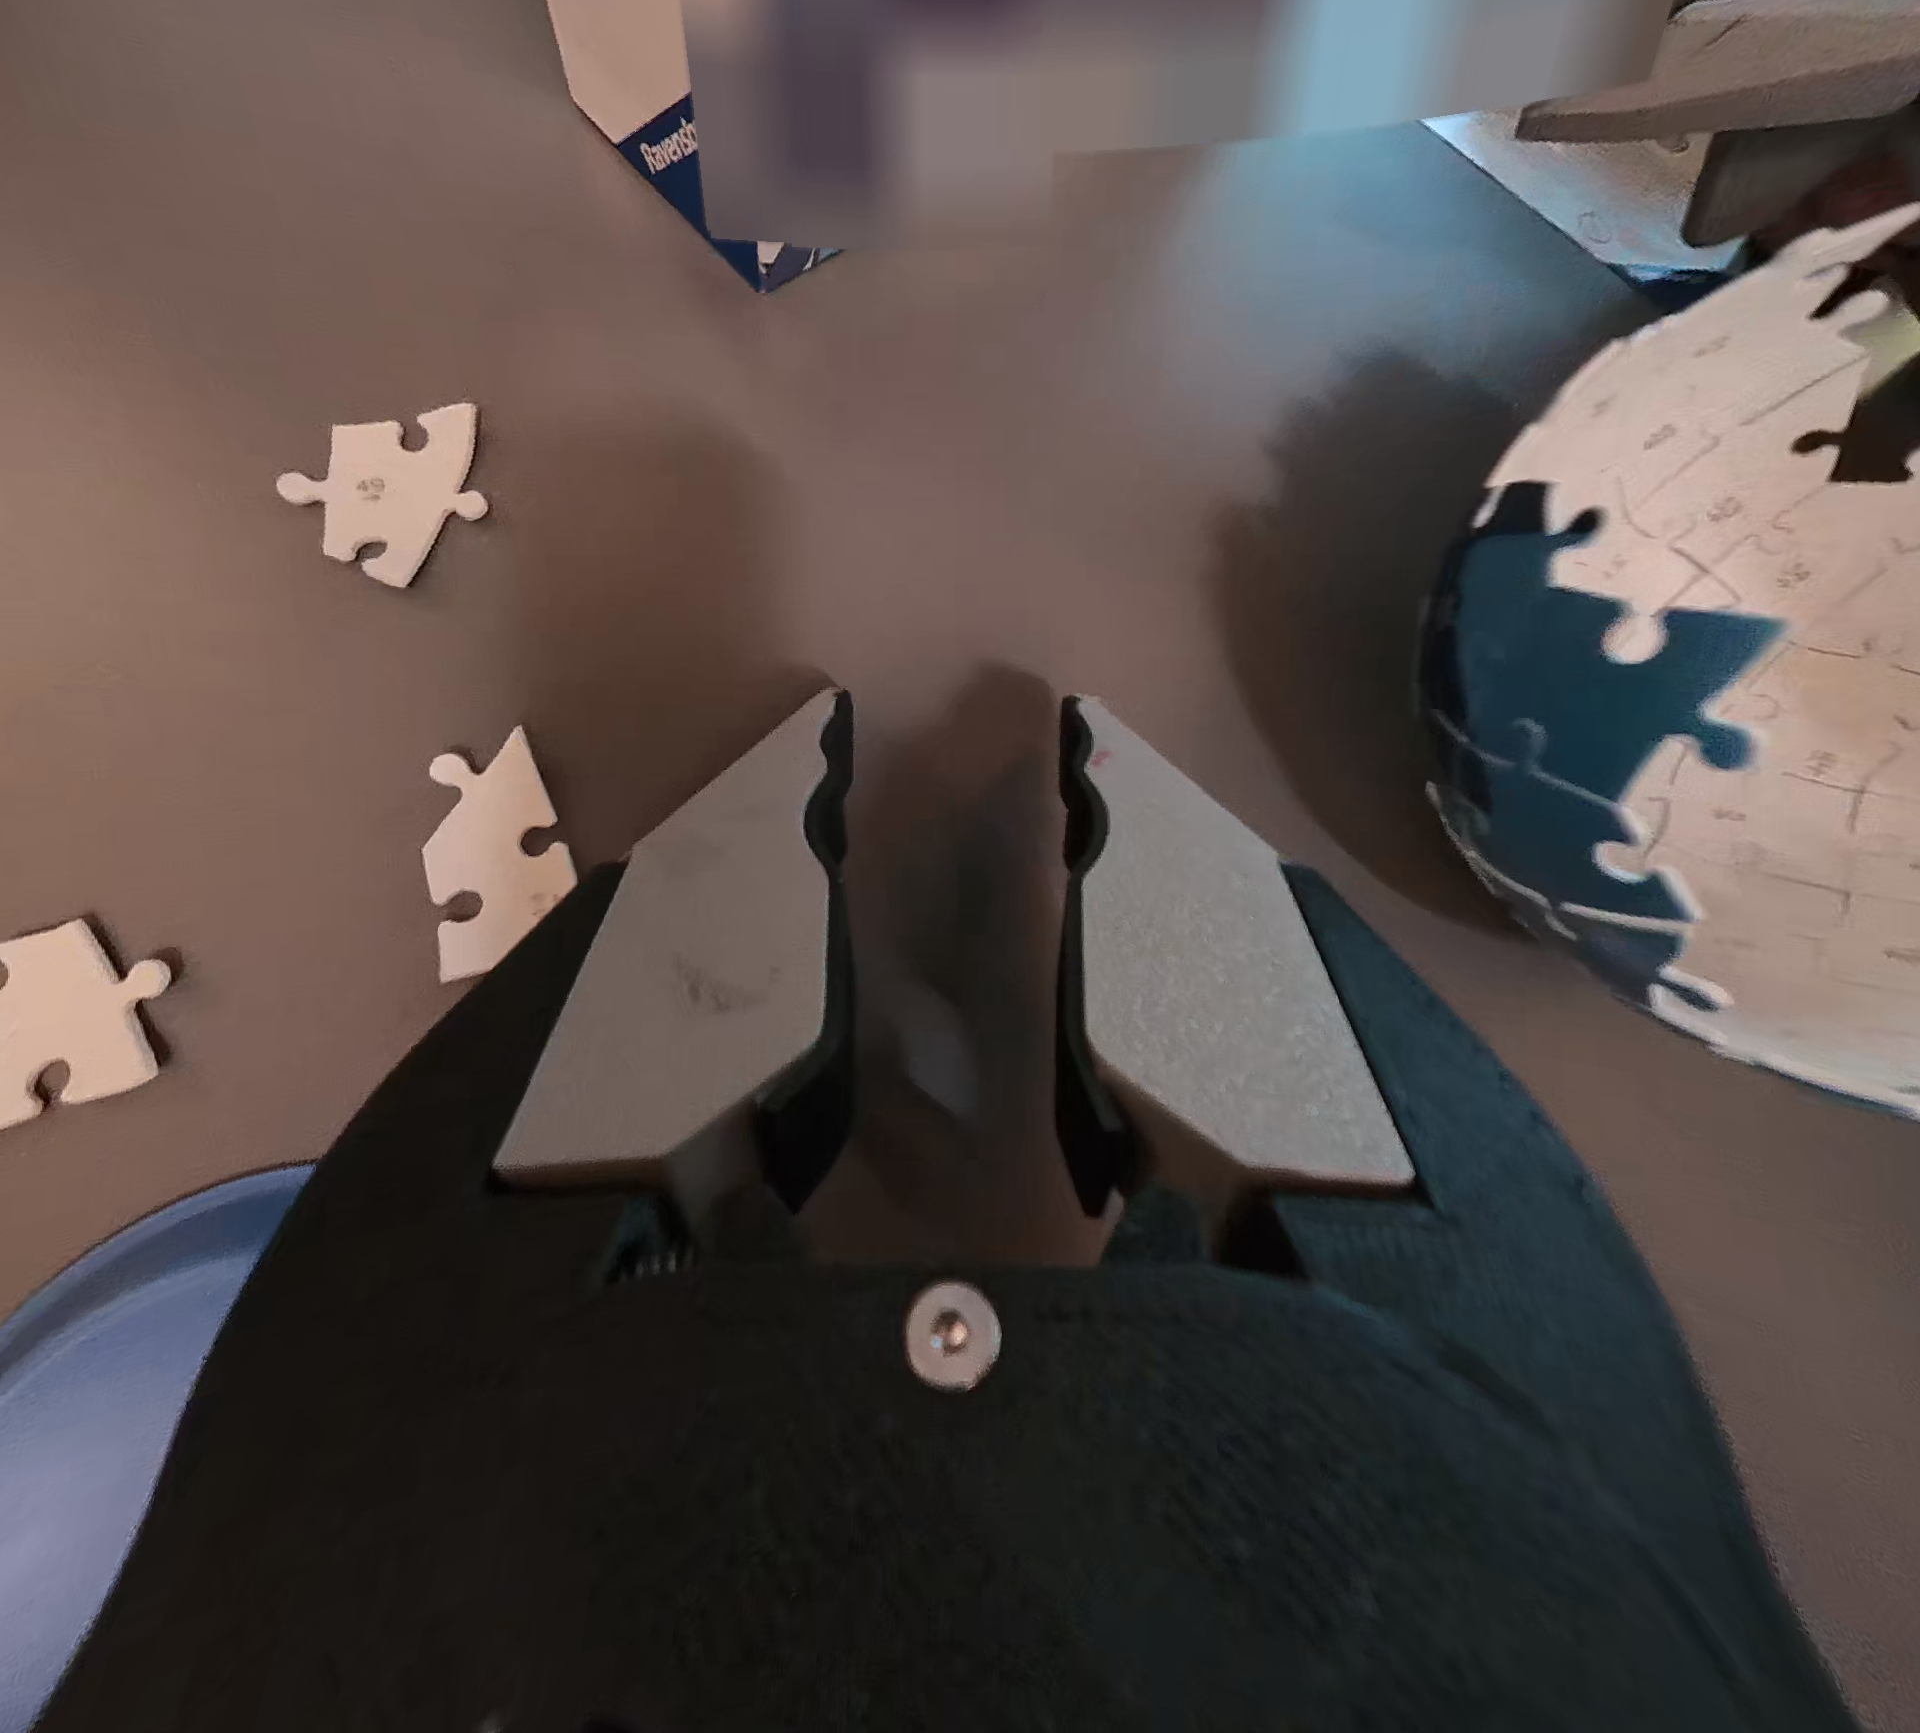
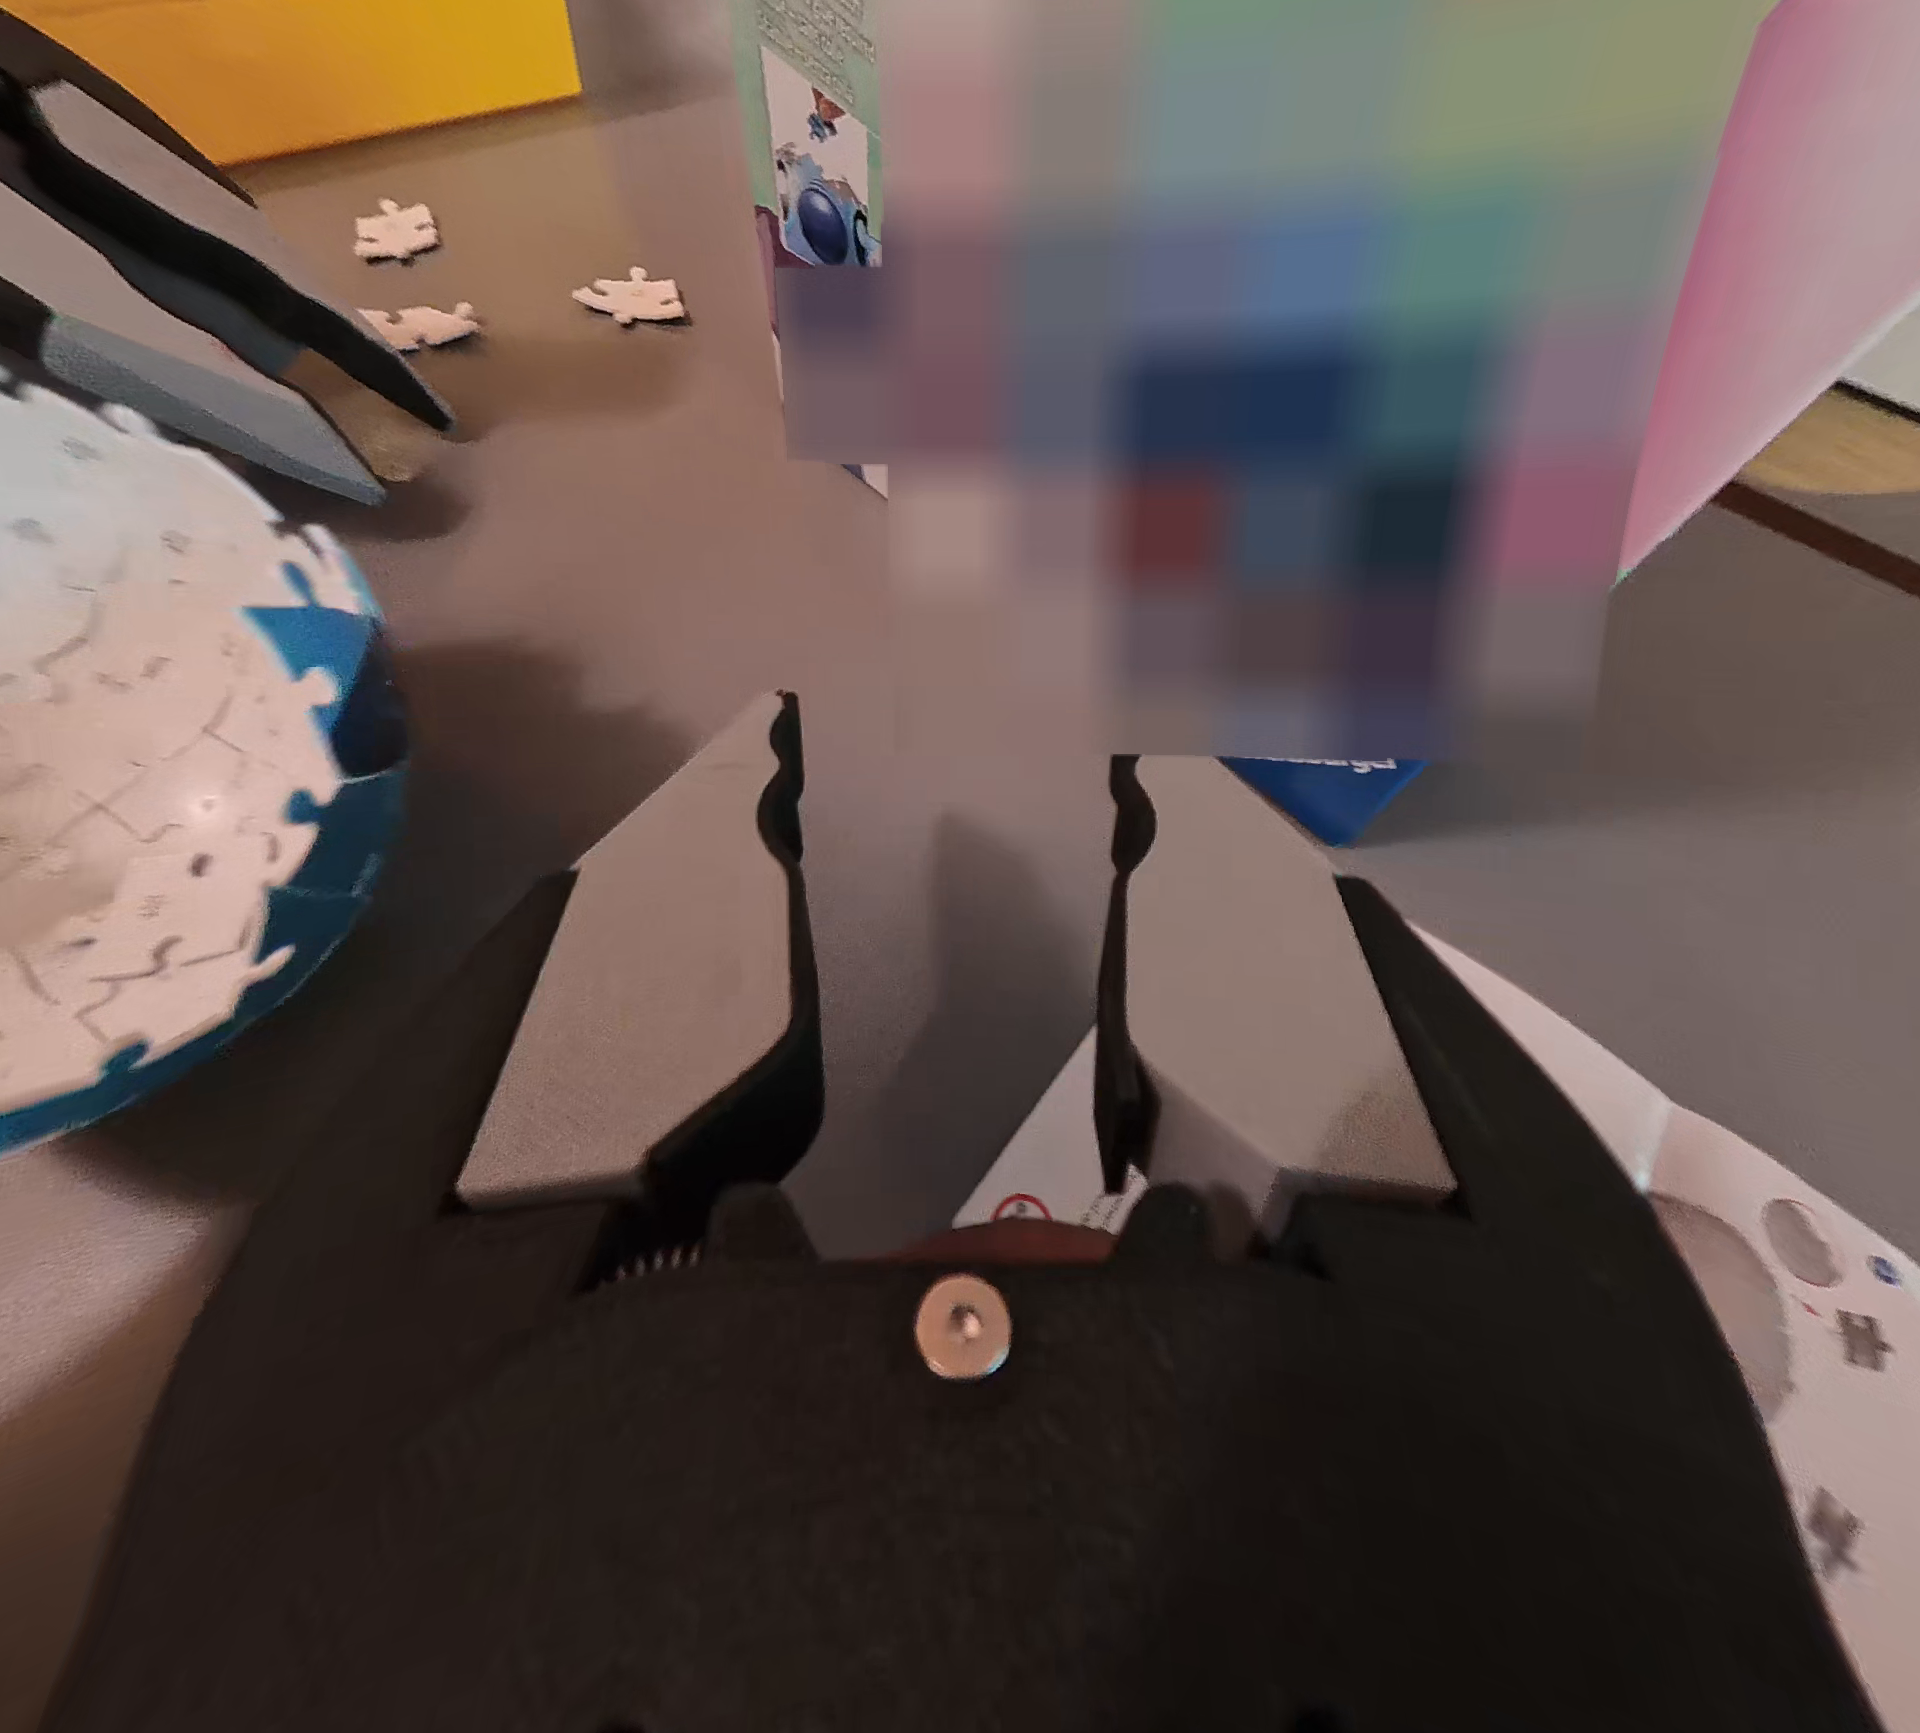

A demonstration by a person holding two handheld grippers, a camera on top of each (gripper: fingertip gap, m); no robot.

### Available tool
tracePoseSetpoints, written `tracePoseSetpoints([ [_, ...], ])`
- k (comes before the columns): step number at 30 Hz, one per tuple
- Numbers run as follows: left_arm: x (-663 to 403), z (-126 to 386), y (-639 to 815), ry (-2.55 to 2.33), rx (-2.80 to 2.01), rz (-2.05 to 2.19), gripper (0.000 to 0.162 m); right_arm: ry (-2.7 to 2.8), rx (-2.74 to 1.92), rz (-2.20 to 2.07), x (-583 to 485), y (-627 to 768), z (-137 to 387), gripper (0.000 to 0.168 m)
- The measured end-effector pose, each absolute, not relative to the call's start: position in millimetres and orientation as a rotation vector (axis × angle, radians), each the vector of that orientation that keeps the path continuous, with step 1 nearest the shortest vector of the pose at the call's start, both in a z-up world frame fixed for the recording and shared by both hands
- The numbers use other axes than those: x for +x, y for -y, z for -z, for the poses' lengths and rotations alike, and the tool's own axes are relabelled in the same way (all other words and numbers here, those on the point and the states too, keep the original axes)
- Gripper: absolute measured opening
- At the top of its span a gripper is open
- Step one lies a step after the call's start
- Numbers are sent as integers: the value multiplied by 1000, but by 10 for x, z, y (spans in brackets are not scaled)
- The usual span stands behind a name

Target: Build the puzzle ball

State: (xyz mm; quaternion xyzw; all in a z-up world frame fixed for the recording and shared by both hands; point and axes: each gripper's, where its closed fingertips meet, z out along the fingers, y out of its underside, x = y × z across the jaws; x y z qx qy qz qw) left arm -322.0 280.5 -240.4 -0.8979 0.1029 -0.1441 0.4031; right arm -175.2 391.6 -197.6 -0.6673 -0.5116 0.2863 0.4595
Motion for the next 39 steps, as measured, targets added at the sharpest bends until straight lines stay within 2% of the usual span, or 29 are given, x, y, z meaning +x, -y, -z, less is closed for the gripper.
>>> tracePoseSetpoints([
  [1,-3215,2413,-2810,-270,-2268,345,37,1261,-1631,-676,-1740,-3938,1974,56],
  [7,-3237,2415,-2838,-348,-2247,130,35,1238,-1599,-556,-1643,-4034,1979,54],
  [22,-3355,2357,-2863,-412,-2175,-121,30,1153,-1617,-658,-1583,-4058,1904,59],
  [24,-3397,2331,-2869,-386,-2162,-156,33,1148,-1605,-651,-1579,-4054,1889,60],
  [28,-3523,2214,-2897,-293,-2105,-178,55,1163,-1577,-605,-1584,-4048,1880,60],
  [32,-3568,2110,-2900,-222,-2056,-67,63,1162,-1574,-588,-1572,-4056,1877,61],
  [39,-3683,2090,-2870,-149,-2056,-41,54,1171,-1569,-492,-1526,-4103,1888,58],
])
